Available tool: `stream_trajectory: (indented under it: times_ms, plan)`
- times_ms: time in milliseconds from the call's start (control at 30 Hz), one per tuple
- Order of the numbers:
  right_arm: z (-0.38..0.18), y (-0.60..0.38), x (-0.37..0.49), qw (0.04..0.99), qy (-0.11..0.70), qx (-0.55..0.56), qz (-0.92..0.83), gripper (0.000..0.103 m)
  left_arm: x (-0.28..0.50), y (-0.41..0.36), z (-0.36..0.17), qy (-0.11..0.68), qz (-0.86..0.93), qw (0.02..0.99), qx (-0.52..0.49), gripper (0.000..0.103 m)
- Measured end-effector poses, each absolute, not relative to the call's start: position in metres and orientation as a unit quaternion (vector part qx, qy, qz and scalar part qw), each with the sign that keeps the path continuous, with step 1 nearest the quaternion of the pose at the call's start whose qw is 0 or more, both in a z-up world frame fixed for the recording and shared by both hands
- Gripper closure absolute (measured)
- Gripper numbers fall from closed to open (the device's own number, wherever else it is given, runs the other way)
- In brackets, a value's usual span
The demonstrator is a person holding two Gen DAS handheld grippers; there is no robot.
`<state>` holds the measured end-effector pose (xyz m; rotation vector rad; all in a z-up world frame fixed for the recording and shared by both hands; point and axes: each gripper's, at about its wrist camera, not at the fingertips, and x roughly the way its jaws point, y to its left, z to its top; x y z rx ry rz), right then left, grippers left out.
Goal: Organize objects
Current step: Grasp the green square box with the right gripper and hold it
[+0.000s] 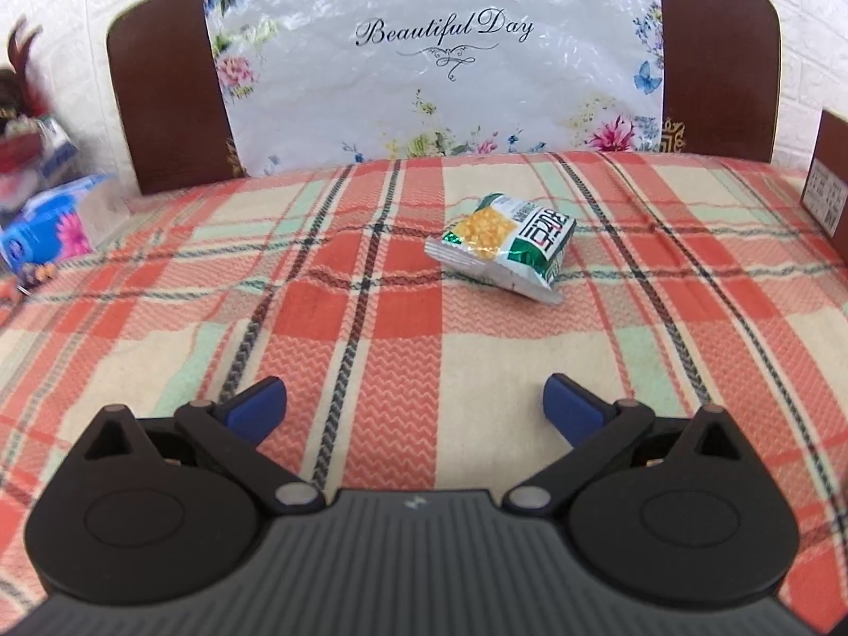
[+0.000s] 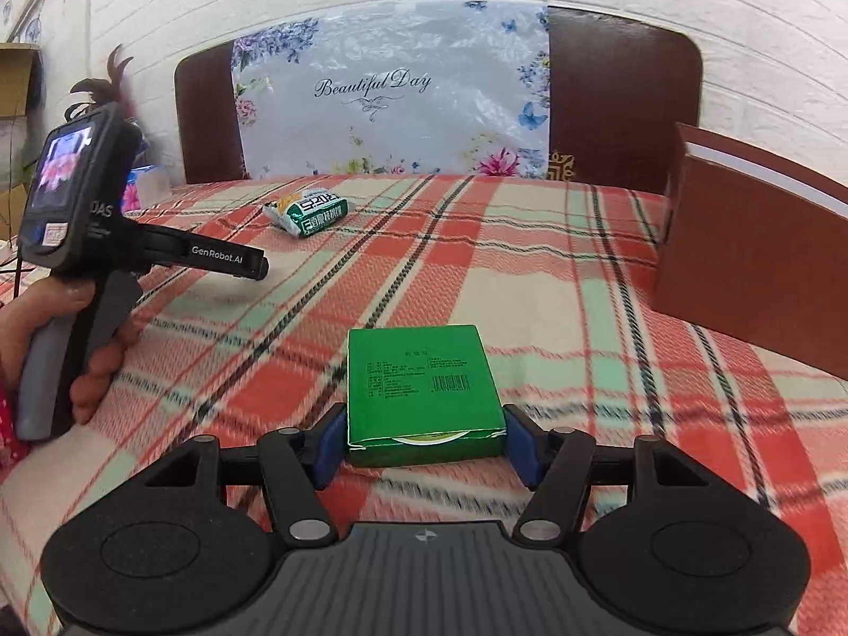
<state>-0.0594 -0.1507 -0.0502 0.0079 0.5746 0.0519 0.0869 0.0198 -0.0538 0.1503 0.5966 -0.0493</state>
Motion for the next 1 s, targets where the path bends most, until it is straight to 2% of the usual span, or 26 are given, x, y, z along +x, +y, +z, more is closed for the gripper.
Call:
stream_trajectory:
  times_ms: [133, 867, 1000]
  plan:
    - [-0.050, -0.149, -0.062, 0.960, 0.278, -0.002, 0.015, 0.043, 0.077, 0.014, -0.053, 0.285, -0.008, 0.953, 0.101, 0.000]
    - [-0.052, -0.158, -0.082, 0.963, 0.269, 0.013, 0.017, 0.037, 0.054, 0.014, -0.054, 0.287, 0.018, 0.952, 0.103, 0.000]
    - [-0.053, -0.155, -0.079, 0.963, 0.271, 0.002, 0.016, 0.034, 0.051, 0.010, -0.054, 0.283, 0.023, 0.952, 0.113, 0.000]
